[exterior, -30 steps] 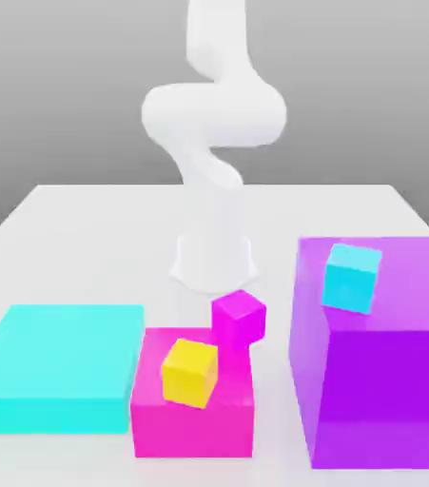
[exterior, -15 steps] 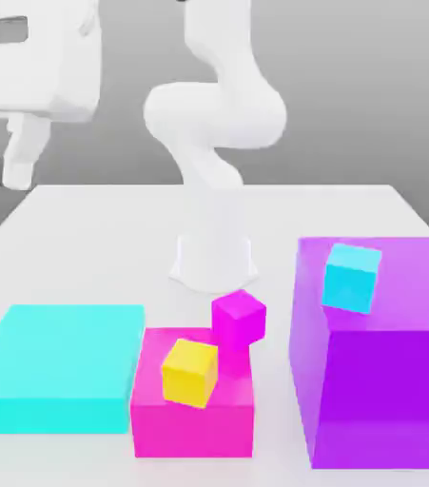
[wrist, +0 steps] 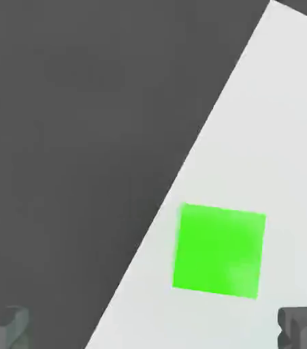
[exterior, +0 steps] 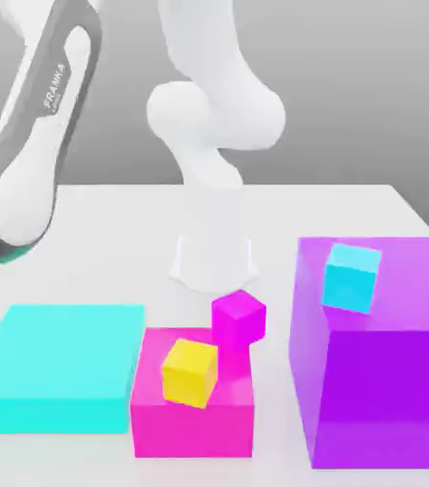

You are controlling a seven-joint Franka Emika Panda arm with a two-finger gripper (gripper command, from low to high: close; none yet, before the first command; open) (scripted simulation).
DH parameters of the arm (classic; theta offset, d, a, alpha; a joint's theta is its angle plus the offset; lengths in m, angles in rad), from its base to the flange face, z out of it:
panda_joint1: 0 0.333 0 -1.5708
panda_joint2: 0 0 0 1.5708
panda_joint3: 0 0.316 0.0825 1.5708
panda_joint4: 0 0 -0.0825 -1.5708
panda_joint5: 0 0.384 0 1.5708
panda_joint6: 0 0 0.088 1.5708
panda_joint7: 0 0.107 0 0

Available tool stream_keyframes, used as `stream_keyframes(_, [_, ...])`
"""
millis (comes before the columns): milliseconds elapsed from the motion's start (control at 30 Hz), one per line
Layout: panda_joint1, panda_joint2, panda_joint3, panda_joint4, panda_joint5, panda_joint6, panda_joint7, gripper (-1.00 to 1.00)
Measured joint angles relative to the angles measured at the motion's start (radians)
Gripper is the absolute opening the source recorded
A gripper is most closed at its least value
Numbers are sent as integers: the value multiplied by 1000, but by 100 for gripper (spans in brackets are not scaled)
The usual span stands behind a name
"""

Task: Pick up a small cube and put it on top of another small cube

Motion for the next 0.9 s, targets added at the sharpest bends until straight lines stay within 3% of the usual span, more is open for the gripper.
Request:
stream_keyframes(133, [-29, 145, 20, 34, 35, 90, -8, 0])
stream_keyframes(167, [-32, 166, 23, 39, 39, 105, -10, -100])
stream_keyframes(367, [-33, 176, 25, 42, 44, 114, -14, -100])
stream_keyframes(533, [-10, 40, 2, 4, 15, 15, -5, -100])
stream_keyframes(900, [132, -361, 98, -300, -166, -75, -237, -100])
